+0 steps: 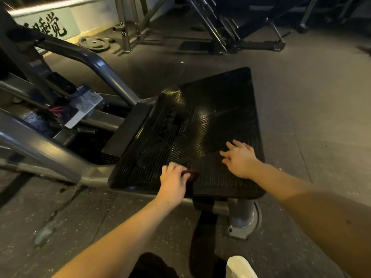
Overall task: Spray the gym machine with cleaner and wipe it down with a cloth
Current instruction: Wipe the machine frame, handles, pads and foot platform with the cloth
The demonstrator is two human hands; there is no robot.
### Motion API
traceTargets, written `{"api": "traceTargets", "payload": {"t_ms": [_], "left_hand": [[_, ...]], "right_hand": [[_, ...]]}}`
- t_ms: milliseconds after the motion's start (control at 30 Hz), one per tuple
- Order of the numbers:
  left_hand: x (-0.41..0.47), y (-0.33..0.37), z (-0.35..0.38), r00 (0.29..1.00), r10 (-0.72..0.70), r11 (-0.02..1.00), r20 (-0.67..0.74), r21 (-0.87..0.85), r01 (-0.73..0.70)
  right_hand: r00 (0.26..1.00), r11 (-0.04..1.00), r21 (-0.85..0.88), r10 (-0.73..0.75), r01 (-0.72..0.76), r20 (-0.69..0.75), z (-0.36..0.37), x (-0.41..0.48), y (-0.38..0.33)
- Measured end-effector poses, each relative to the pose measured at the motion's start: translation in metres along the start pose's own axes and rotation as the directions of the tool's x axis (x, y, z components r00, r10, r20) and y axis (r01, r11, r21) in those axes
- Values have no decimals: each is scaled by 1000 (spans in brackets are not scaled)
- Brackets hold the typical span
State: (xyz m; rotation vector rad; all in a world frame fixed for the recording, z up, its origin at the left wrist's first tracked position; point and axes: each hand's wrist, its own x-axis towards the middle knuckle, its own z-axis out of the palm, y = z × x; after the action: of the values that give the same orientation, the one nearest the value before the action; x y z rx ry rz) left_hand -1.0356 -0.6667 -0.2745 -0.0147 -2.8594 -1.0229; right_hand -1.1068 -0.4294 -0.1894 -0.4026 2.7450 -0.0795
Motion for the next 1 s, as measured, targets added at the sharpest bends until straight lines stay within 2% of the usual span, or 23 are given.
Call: {"api": "traceTargets", "payload": {"t_ms": [67,133,200,267,333,400,500,567,600,633,667,700,767,800,833,900,1000], "left_hand": [[36,21,3,998,32,997,-59,-65,-36],[64,41,15,999,34,996,-27,-83,-36],[73,48,35,999,-1,1000,42,11,0],[67,45,48,1000,-10,993,28,119,6],[48,37,48,999,46,989,-19,138,-43],[17,30,41,993,116,987,-33,114,-112],[-27,21,24,987,141,988,76,53,-146],[-39,22,11,984,117,992,134,-58,-110],[-40,26,3,987,108,985,120,-144,-90],[-38,33,-5,992,97,969,84,-235,-75],[-34,41,-13,996,75,942,43,-332,-57],[-30,51,-21,999,41,904,18,-426,-29],[-20,70,-32,999,-21,802,30,-596,34],[-14,77,-35,998,-29,751,50,-658,55],[-9,84,-36,997,-22,715,69,-697,64],[1,93,-36,999,6,708,52,-705,33],[18,98,-36,1000,12,742,16,-670,2]], "right_hand": [[1000,999,37,10,-9,-21,1,1,3],[999,996,93,16,-13,-30,0,3,6],[999,989,148,17,-10,-49,1,3,9],[998,989,149,7,2,-60,4,1,11],[998,992,126,-5,13,-58,8,-3,10],[998,995,93,-36,41,-57,12,-9,7],[985,990,44,-132,138,-114,13,-22,-5],[973,969,140,-183,203,-144,9,-33,-17],[973,941,264,-176,210,-147,7,-38,-24],[982,873,453,-137,182,-130,3,-43,-31],[993,746,655,-88,121,-83,-1,-48,-38],[998,570,821,-57,46,-17,-5,-52,-45],[991,226,968,-56,-106,122,-15,-55,-52],[982,110,981,-77,-161,170,-21,-55,-53],[974,30,980,-104,-197,199,-25,-55,-51],[962,-76,970,-163,-231,217,-32,-50,-44],[966,-158,962,-170,-224,198,-38,-38,-32]]}}
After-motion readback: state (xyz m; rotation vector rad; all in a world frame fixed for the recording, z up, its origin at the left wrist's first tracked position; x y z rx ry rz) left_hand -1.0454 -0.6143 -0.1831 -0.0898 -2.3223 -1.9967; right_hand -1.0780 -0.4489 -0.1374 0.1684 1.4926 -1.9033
